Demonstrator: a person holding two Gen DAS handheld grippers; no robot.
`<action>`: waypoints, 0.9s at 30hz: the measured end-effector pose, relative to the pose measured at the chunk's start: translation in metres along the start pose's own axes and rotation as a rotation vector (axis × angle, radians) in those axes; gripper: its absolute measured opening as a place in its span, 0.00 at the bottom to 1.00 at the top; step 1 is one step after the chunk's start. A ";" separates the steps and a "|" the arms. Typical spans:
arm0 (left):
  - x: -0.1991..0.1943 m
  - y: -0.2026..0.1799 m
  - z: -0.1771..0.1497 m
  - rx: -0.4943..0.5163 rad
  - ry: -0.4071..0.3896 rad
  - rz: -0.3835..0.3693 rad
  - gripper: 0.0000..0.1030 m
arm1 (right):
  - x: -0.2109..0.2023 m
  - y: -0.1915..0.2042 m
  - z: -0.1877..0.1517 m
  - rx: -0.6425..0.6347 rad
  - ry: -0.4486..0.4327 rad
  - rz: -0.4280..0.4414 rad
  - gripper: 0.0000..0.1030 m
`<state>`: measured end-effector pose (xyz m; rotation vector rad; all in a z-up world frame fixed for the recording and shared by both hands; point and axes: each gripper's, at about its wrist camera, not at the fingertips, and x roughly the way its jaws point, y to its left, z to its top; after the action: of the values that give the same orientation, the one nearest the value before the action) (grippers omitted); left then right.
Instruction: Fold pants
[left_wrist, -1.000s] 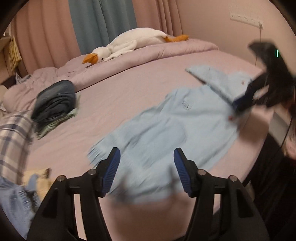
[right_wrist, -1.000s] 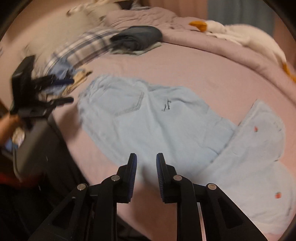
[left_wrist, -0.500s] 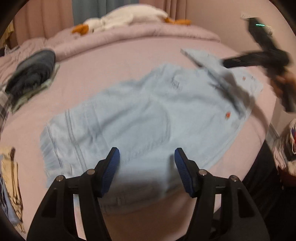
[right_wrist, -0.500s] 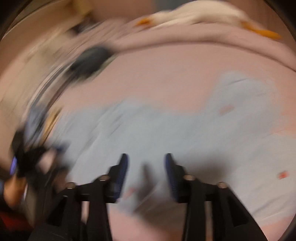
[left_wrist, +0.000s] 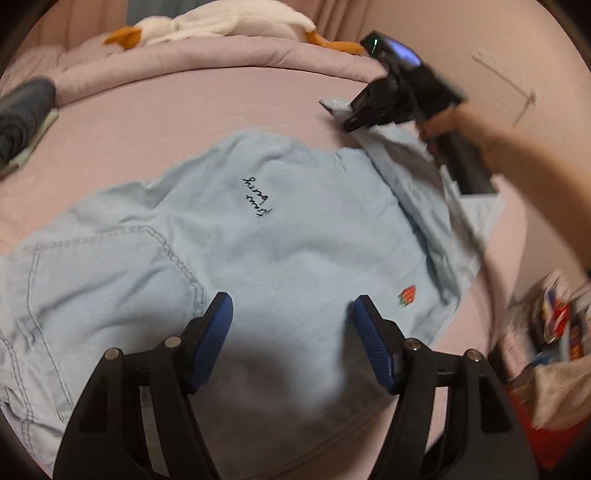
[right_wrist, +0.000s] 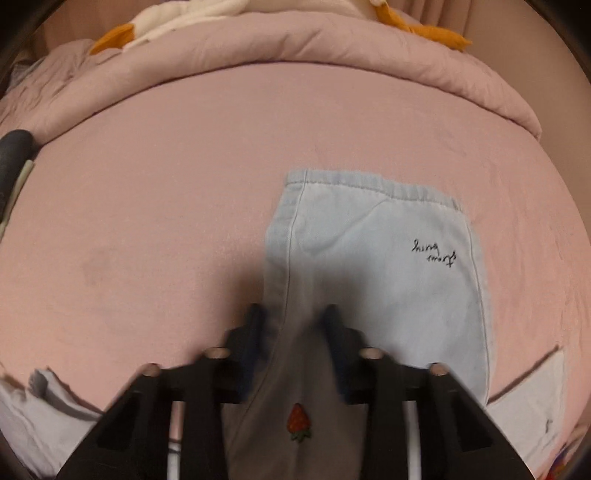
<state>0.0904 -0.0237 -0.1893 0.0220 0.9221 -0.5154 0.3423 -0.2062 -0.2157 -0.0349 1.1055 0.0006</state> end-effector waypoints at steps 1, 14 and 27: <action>0.000 -0.004 -0.001 0.023 0.002 0.014 0.68 | -0.003 -0.005 -0.004 0.013 -0.003 0.020 0.03; -0.003 -0.008 -0.005 0.005 0.015 0.020 0.72 | -0.152 -0.223 -0.177 0.547 -0.383 0.358 0.03; -0.002 -0.009 -0.007 0.002 0.042 0.069 0.77 | -0.078 -0.272 -0.261 0.910 -0.356 0.560 0.24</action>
<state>0.0805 -0.0289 -0.1898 0.0664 0.9588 -0.4528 0.0793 -0.4840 -0.2554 1.0502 0.6501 0.0056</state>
